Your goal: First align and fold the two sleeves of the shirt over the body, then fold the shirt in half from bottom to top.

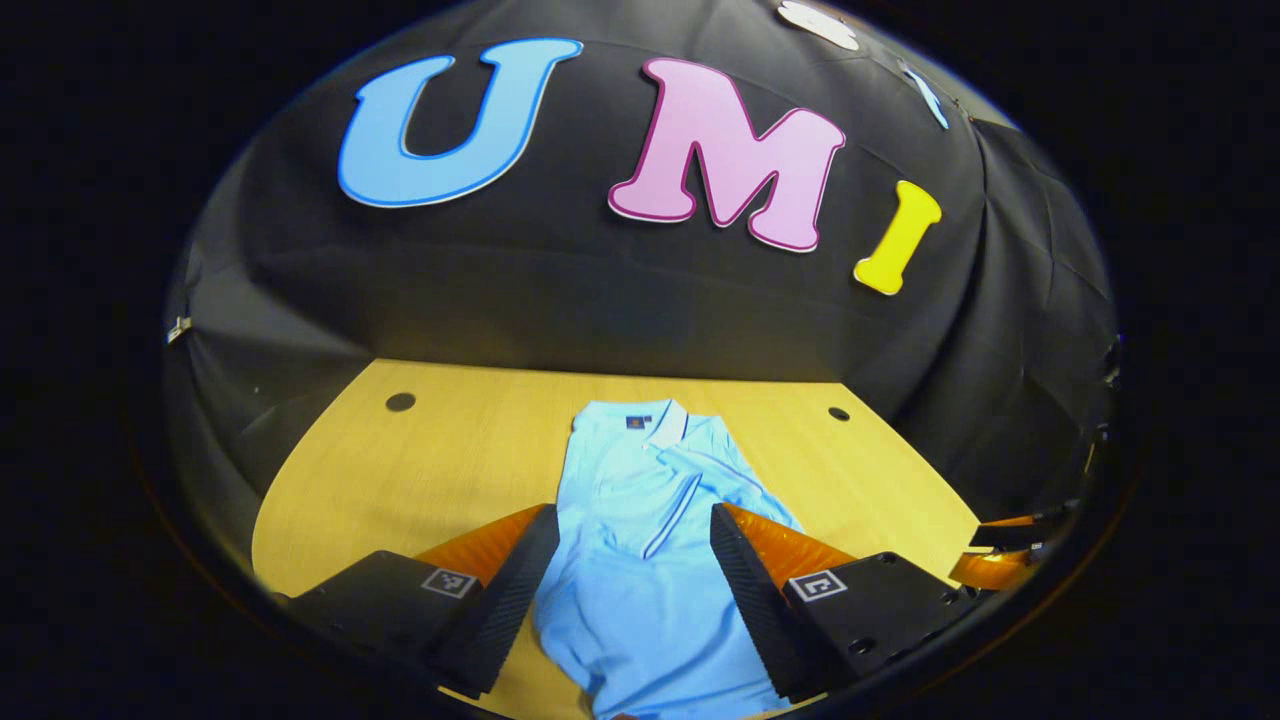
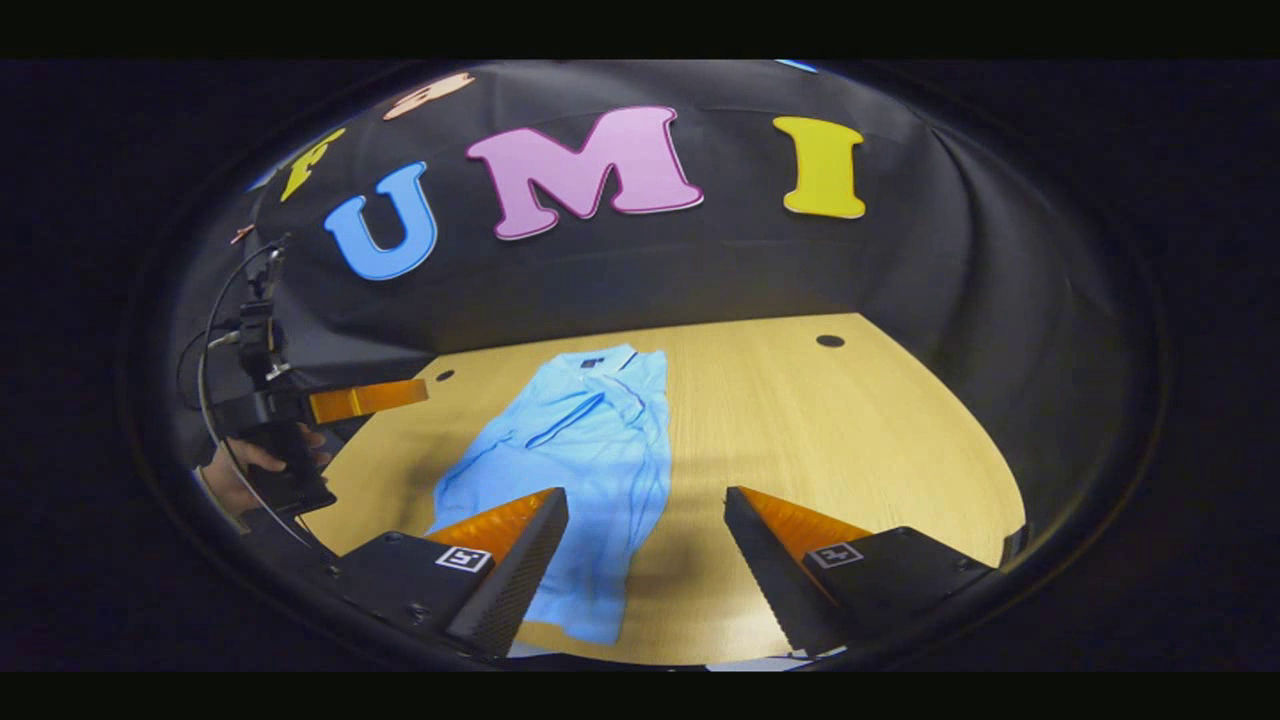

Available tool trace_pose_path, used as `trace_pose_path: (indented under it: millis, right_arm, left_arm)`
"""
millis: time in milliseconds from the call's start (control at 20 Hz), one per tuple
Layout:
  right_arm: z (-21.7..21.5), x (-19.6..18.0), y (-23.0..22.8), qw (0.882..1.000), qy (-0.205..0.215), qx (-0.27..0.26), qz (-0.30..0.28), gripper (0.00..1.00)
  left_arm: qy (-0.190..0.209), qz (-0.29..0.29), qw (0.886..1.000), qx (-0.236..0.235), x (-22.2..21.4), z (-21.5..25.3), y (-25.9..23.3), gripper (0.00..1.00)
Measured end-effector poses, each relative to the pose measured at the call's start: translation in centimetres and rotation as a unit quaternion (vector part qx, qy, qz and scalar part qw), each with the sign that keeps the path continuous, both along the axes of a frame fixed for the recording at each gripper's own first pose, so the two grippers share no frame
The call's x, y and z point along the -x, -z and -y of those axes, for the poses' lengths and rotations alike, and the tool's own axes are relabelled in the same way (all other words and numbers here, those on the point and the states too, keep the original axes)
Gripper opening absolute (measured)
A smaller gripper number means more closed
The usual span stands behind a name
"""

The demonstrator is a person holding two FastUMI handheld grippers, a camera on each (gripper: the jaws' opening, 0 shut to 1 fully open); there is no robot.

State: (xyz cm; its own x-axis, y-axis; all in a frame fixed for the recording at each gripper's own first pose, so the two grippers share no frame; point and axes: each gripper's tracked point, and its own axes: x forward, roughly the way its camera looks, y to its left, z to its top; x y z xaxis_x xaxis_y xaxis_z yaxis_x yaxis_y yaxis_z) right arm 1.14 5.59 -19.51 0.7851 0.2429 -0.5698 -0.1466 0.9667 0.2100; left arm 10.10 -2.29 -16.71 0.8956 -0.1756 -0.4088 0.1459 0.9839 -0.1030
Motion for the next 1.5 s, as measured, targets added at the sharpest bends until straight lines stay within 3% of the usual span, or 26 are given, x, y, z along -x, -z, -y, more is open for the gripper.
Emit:
trace_pose_path:
  millis: [300, 500, 950, 1200, 1300, 1350, 1400, 1450, 1500]
  right_arm:
    - [-2.8, 5.7, 4.9, 0.997, -0.026, 0.0, -0.073, 0.99]
    - [-4.2, 8.0, 8.5, 0.993, -0.031, -0.001, -0.116, 0.98]
    - [-5.0, 9.8, 14.2, 0.984, -0.02, 0.007, -0.175, 0.99]
    - [-5.0, 10.1, 15.0, 0.984, -0.035, 0.042, -0.169, 0.98]
    - [-4.9, 10.1, 15.3, 0.982, -0.05, 0.077, -0.163, 0.95]
    - [-4.7, 10.1, 15.4, 0.981, -0.054, 0.098, -0.158, 0.84]
    - [-4.5, 10.3, 15.6, 0.979, -0.06, 0.115, -0.159, 0.87]
    - [-4.7, 10.1, 15.4, 0.979, -0.062, 0.116, -0.159, 0.78]
    - [-4.8, 10.1, 15.7, 0.978, -0.059, 0.114, -0.166, 0.78]
  left_arm:
    - [0.002, -0.074, 0.997, -0.015, 10.2, -0.4, 7.6, 0.97]
    - [0.009, -0.128, 0.991, -0.025, 13.3, 0.6, 13.3, 0.98]
    - [-0.007, -0.191, 0.98, -0.059, 14.4, 0.1, 19.4, 0.97]
    - [0.006, -0.181, 0.978, -0.106, 14.8, 0.5, 19.8, 0.95]
    - [0.0, -0.181, 0.978, -0.104, 14.6, 0.6, 20.0, 0.93]
    - [-0.005, -0.185, 0.978, -0.1, 14.6, 0.7, 19.9, 0.93]
    - [-0.01, -0.191, 0.976, -0.099, 14.6, 0.7, 19.9, 0.93]
    - [-0.013, -0.194, 0.976, -0.097, 14.6, 0.9, 19.9, 0.89]
    - [-0.014, -0.198, 0.975, -0.097, 14.6, 1.2, 19.9, 0.89]
